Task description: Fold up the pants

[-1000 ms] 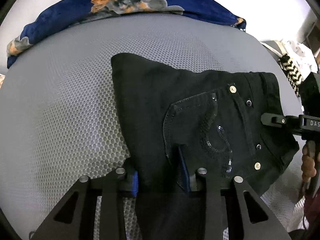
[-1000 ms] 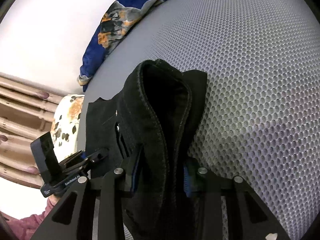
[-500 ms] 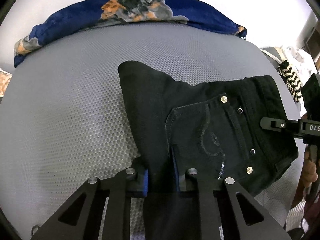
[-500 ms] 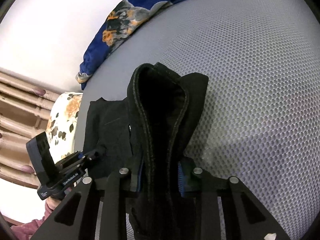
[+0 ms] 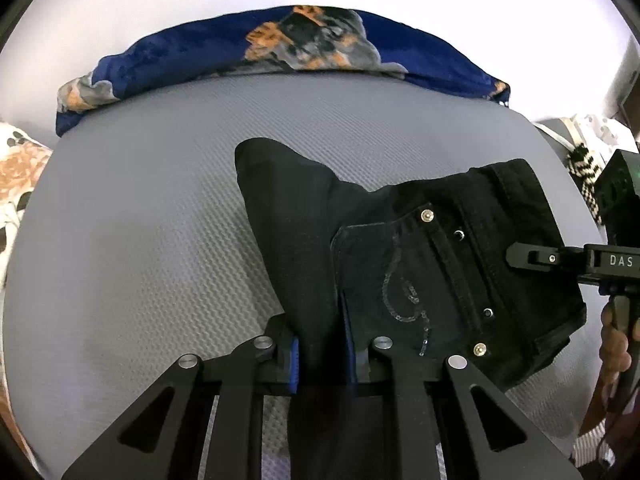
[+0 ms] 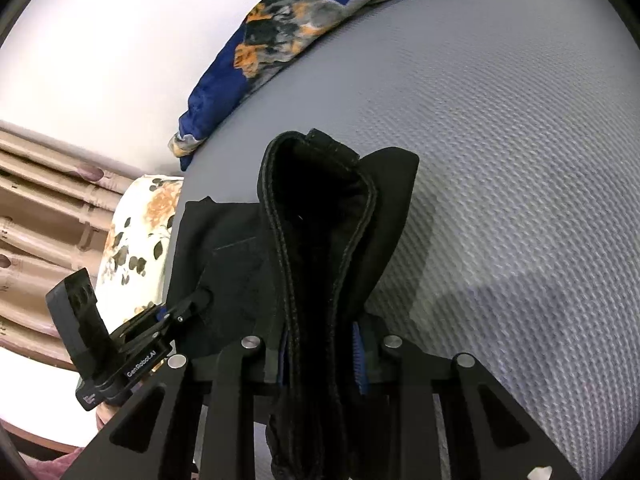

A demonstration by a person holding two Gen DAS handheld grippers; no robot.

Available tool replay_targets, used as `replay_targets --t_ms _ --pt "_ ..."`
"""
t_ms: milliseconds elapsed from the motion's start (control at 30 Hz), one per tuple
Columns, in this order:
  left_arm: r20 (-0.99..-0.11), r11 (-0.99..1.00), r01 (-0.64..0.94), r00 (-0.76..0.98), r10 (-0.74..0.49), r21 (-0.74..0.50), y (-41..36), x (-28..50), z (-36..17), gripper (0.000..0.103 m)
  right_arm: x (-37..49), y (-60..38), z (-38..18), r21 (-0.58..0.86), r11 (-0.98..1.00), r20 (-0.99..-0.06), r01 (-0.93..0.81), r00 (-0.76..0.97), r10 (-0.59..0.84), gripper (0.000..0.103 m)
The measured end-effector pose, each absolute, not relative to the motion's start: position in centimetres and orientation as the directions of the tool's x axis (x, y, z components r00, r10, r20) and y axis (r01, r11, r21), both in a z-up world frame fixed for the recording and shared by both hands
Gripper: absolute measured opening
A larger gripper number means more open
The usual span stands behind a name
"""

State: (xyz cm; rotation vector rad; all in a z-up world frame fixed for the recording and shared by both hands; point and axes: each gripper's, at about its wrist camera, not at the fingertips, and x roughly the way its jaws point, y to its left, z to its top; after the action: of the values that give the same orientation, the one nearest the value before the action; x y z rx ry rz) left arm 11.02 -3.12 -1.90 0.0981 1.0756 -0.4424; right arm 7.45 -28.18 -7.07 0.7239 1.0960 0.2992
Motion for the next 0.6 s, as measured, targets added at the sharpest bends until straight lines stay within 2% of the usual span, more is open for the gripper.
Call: replay_targets --t_ms 600 --pt "-0.844 0.932 0.347 0.466 -0.267 -0.103 -2.4 22.3 -0.4 0.017 19.3 -26.7 -5.1 0.665 0.745 -0.683 0.046 0.440 0.582 0.023"
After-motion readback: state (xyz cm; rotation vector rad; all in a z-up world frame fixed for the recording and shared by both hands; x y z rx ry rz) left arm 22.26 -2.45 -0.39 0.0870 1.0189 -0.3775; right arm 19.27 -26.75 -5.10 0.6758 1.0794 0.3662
